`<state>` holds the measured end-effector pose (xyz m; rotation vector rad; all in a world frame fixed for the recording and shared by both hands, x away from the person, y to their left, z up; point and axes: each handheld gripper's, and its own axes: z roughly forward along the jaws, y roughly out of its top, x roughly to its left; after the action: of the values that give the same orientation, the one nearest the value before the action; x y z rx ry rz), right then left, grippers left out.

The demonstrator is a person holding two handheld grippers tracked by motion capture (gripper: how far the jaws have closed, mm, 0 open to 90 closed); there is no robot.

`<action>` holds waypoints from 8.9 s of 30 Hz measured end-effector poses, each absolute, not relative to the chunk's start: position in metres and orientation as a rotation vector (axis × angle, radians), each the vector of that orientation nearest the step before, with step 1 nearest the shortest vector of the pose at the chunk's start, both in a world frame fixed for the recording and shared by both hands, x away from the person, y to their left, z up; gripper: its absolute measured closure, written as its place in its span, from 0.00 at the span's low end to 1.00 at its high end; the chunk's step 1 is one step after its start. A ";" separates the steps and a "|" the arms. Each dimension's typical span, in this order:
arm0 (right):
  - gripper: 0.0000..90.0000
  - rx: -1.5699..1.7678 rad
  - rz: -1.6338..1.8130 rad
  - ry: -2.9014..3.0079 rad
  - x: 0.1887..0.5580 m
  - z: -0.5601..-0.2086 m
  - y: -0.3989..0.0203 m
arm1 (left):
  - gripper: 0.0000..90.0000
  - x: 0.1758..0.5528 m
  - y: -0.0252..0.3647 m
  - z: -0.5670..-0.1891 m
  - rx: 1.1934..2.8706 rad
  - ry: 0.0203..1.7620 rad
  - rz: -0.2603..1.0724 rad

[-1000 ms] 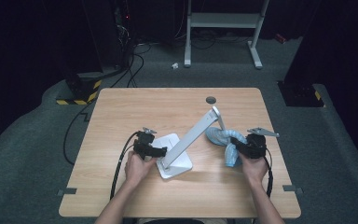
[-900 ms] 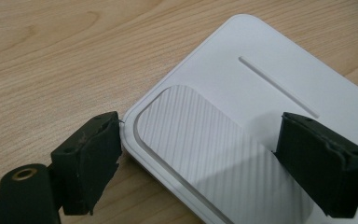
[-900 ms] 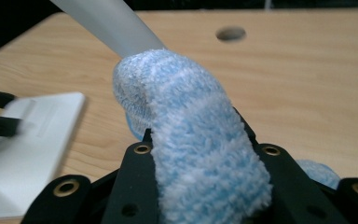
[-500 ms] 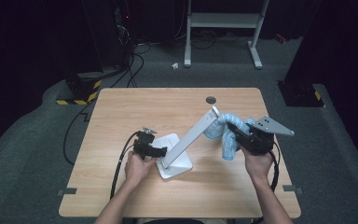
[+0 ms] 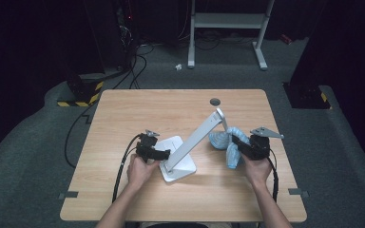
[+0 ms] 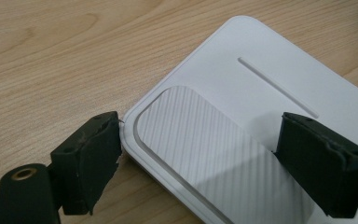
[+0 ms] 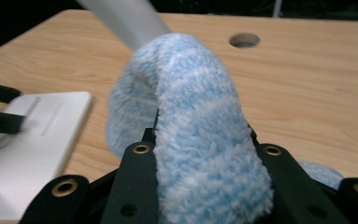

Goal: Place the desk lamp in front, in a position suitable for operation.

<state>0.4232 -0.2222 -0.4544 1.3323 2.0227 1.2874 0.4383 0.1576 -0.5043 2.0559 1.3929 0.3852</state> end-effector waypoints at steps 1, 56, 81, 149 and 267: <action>0.79 1.306 1.300 2.028 0.420 -0.451 -0.219 | 0.16 0.438 0.158 -0.504 2.056 1.393 0.385; 0.79 0.921 1.539 2.004 0.381 -0.401 -0.163 | 0.18 0.450 0.160 -0.510 1.997 1.390 0.343; 0.79 0.855 1.460 2.152 0.380 -0.422 -0.138 | 0.17 0.455 0.156 -0.508 2.026 1.387 0.333; 0.79 0.702 1.088 2.598 0.370 -0.486 -0.067 | 0.51 0.426 0.150 -0.503 1.994 1.333 0.372; 0.78 0.863 0.778 2.492 0.410 -0.501 -0.116 | 0.53 0.431 0.162 -0.491 2.141 1.312 0.209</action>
<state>0.4097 -0.1161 -0.5014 0.8632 2.4920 0.7784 0.4308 0.1625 -0.4908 2.1409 1.3119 0.2090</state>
